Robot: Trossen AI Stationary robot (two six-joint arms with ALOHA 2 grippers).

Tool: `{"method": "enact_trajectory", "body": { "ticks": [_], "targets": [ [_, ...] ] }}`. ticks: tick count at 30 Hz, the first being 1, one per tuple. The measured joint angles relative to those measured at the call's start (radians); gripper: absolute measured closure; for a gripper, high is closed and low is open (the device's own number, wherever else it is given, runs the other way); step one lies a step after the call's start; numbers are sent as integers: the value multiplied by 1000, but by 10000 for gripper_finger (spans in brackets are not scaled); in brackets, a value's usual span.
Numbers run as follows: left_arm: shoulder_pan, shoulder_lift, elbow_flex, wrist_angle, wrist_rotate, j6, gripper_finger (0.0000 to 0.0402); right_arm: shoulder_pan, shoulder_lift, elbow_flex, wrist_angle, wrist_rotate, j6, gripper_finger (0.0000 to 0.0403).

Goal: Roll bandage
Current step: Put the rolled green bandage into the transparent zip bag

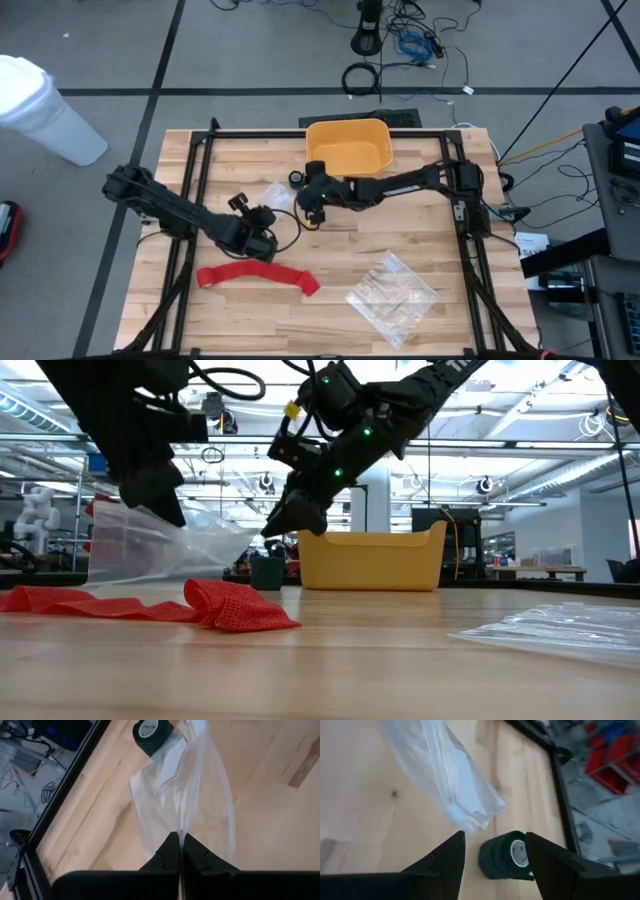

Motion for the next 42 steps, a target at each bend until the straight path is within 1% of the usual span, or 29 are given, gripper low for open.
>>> {"method": "enact_trajectory", "body": {
  "ticks": [2, 4, 8, 11, 15, 18, 22, 27, 28, 31, 32, 35, 39, 42],
  "targets": [
    [0, 12, 0, 0, 0, -4, 401, -20, 12, 38, -53, -56, -11, 209],
    [1, 14, 0, 0, 5, -26, 401, -33, 46, 95, -117, -85, -29, 209],
    [6, 14, 0, -1, 29, -45, 401, -45, 160, 246, -288, -67, -67, 209],
    [6, 14, 0, -9, 45, -52, 401, -48, 231, 341, -381, -27, -68, 209],
    [6, 14, 0, -12, 57, -50, 402, -58, 274, 418, -452, 8, -66, 209],
    [6, 14, 0, -27, 58, -51, 401, -61, 275, 433, -467, 11, -66, 212],
    [4, 14, -18, -25, 61, -60, 402, -57, 237, 430, -540, 9, -65, 225],
    [4, 14, -47, -26, 65, -104, 401, -61, 190, 434, -508, 3, -65, 227],
    [4, 14, -49, -22, 65, -105, 401, -68, 190, 434, -511, -3, -70, 227],
    [0, 14, -52, -12, 68, -104, 402, -103, 203, 432, -506, -87, -71, 226],
    [-1, 14, -51, -8, 68, -104, 401, -113, 208, 432, -507, -98, -65, 227],
    [-1, 14, -52, -8, 68, -104, 401, -134, 217, 431, -512, -101, -64, 230],
    [0, 13, -52, -8, 68, -96, 401, -150, 220, 431, -527, -151, -57, 232],
    [0, 9, -52, -6, 68, -95, 401, -151, 220, 431, -538, -158, -57, 232]
  ]
}}
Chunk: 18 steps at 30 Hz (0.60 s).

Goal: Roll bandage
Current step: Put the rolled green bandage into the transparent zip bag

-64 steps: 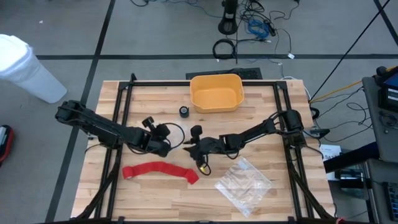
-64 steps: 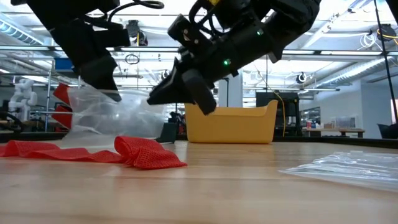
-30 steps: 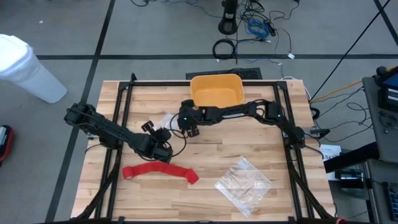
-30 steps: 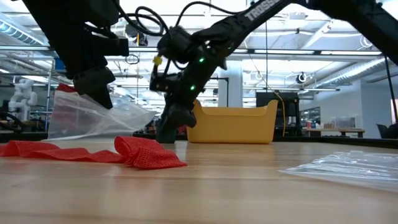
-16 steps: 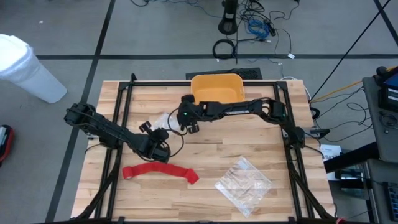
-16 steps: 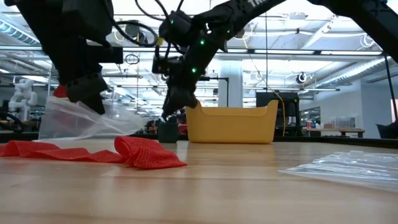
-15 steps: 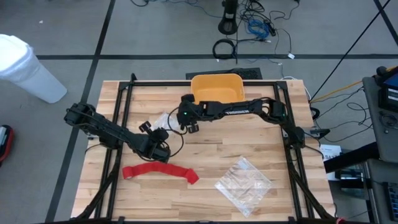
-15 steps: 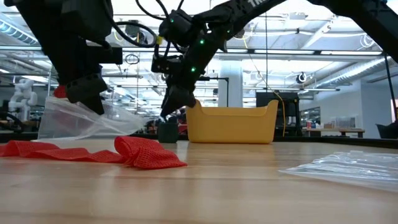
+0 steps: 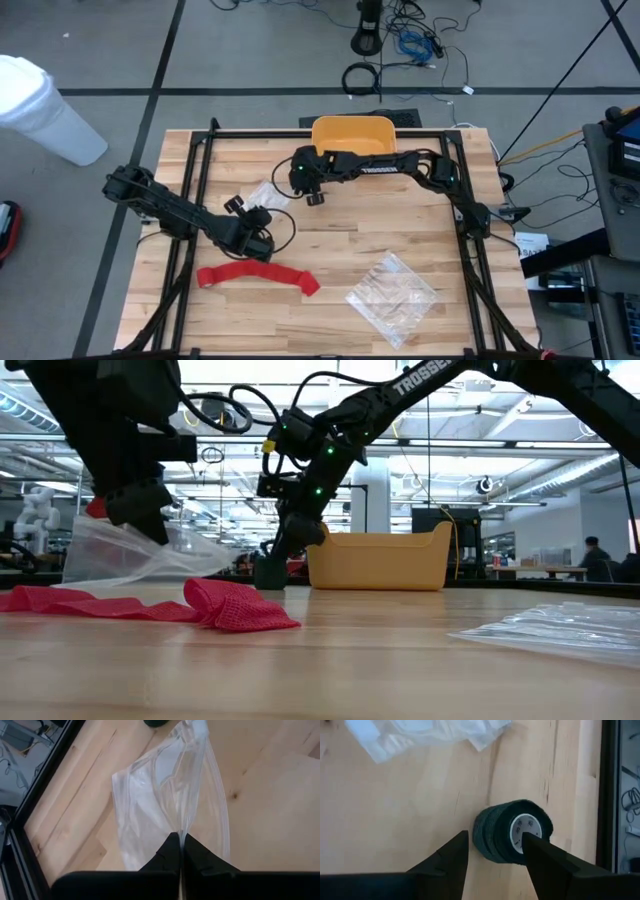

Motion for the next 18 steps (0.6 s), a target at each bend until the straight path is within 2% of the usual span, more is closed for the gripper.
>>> {"method": "enact_trajectory", "body": {
  "ticks": [6, 10, 18],
  "targets": [
    [0, -15, 9, 9, 4, 11, 401, 1, 11, 0, 26, -43, -17, 232],
    [0, -37, 19, 10, 23, 25, 402, 1, 26, 0, 66, -40, -51, 232],
    [0, -88, 19, 6, 24, 50, 402, -8, 28, 2, 37, -39, -52, 237]
  ]
}}
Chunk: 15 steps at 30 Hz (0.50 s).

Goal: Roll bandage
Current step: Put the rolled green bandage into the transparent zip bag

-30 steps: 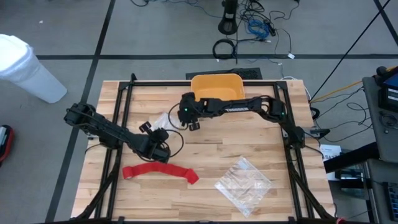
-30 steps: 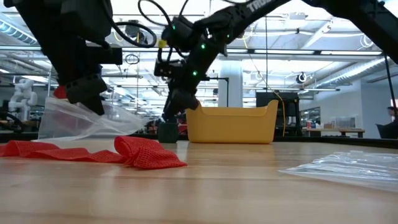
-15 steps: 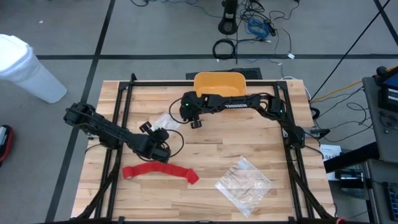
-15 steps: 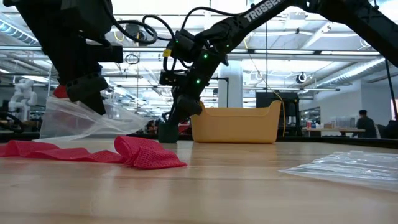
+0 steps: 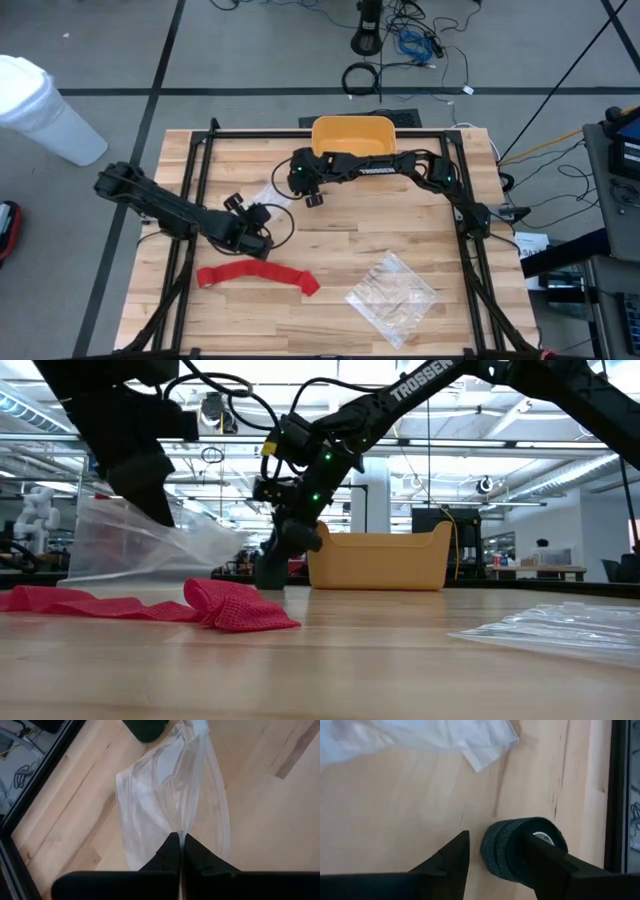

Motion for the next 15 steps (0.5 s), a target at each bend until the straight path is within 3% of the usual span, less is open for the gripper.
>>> {"method": "enact_trajectory", "body": {
  "ticks": [5, 15],
  "targets": [
    [-2, -13, 0, 0, 16, 0, 402, 13, -8, 0, -35, 74, 17, 249],
    [-28, -13, 0, 0, 33, 2, 401, 63, -25, 65, -287, 78, 55, 238]
  ]
}}
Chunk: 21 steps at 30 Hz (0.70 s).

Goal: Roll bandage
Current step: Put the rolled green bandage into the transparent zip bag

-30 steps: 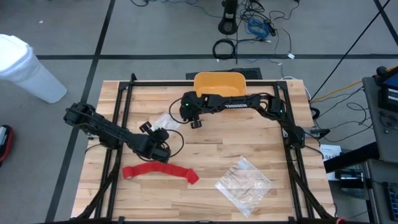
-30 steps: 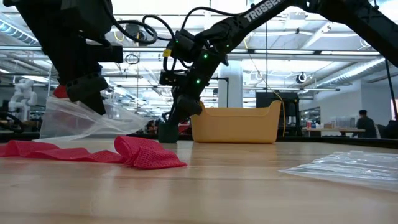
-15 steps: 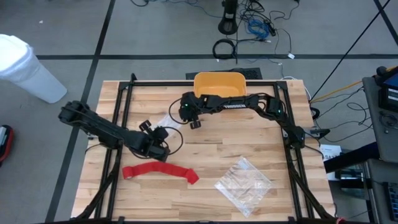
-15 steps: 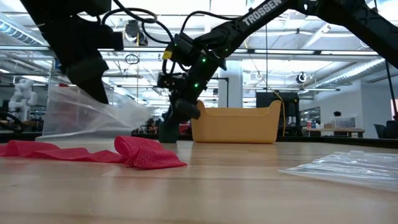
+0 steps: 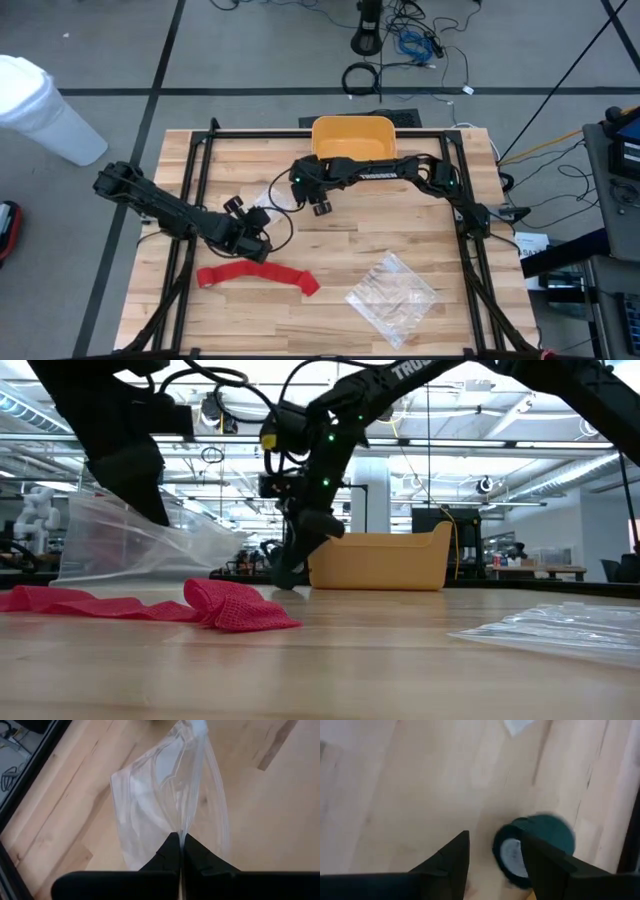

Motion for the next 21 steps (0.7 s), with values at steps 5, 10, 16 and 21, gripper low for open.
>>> {"method": "enact_trajectory", "body": {
  "ticks": [5, 10, 16, 21],
  "targets": [
    [-13, 0, 0, 0, 0, -7, 402, 20, -5, 56, -31, 52, 0, 238],
    [-30, 0, 0, 0, 0, -8, 401, 33, -10, 90, -69, 120, -2, 238],
    [-43, 0, 0, 1, 0, -11, 401, 0, 5, 89, -67, 77, 10, 238],
    [-46, 0, 0, 2, 0, -11, 401, -19, 12, 89, -100, 47, 22, 229]
  ]
}}
